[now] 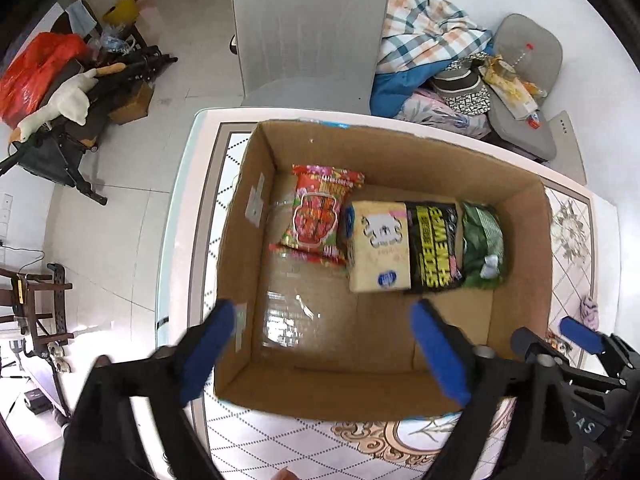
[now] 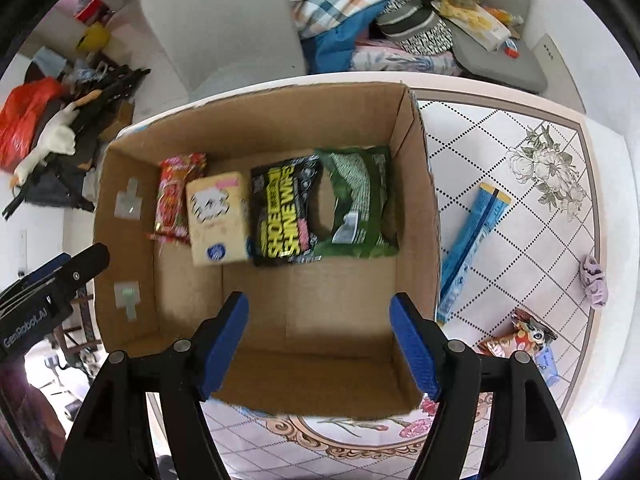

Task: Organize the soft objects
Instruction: 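Carry both bags into the box and open both tools to release them, then grasp the panda snack bag with the left tool while the right tool grasps the blue tissue pack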

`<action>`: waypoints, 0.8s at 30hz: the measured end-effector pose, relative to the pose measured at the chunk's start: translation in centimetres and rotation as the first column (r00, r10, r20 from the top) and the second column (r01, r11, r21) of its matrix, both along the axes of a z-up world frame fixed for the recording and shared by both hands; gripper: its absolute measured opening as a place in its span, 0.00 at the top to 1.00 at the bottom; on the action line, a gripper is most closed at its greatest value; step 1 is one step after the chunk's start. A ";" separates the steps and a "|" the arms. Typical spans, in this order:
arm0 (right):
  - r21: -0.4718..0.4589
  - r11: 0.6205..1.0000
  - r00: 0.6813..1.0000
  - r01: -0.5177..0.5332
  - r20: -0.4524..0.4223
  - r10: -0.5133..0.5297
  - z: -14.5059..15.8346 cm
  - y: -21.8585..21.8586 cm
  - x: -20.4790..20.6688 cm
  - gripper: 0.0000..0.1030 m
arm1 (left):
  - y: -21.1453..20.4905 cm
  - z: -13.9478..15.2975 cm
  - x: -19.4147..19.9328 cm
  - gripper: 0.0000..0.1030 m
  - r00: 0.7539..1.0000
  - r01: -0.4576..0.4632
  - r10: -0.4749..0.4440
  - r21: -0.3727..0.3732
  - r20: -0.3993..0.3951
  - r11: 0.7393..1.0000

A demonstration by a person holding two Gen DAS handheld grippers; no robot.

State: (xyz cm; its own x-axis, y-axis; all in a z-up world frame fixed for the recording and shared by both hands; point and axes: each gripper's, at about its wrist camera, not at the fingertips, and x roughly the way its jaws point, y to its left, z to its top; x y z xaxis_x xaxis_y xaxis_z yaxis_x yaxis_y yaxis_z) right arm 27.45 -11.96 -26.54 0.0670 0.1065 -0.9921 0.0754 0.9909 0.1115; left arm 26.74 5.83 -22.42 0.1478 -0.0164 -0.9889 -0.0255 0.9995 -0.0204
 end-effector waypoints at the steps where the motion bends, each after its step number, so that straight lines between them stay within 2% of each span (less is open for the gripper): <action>1: 0.000 1.000 1.000 -0.003 0.012 0.003 0.3 0.0 -0.6 0.08 | 0.0 0.3 -0.5 0.03 1.000 -0.002 0.002 0.002 0.010 1.000; 3: -0.009 1.000 0.999 -0.012 0.046 0.012 1.2 0.1 -1.9 0.02 | 0.1 1.2 -1.8 0.02 0.999 -0.012 0.012 0.012 0.040 1.000; 10: -0.025 0.999 0.988 -0.033 0.150 0.036 5.1 0.2 -6.3 0.01 | -0.4 4.2 -5.6 0.02 0.993 -0.019 0.016 0.026 0.119 0.999; 16: 0.009 0.999 0.979 -0.050 0.198 0.047 8.0 -0.2 -9.3 0.01 | -1.7 6.8 -8.4 0.02 0.985 -0.003 0.000 0.022 0.171 1.000; 21: 0.075 0.997 0.980 -0.033 0.199 0.018 9.0 -2.1 -11.3 0.01 | -3.8 8.3 -9.5 0.02 0.979 0.033 -0.036 0.020 0.200 0.999; 24: 0.096 0.995 0.984 0.005 0.175 -0.022 8.9 -5.1 -12.8 0.01 | -7.0 8.7 -10.0 0.02 0.971 0.103 -0.112 0.056 0.213 0.993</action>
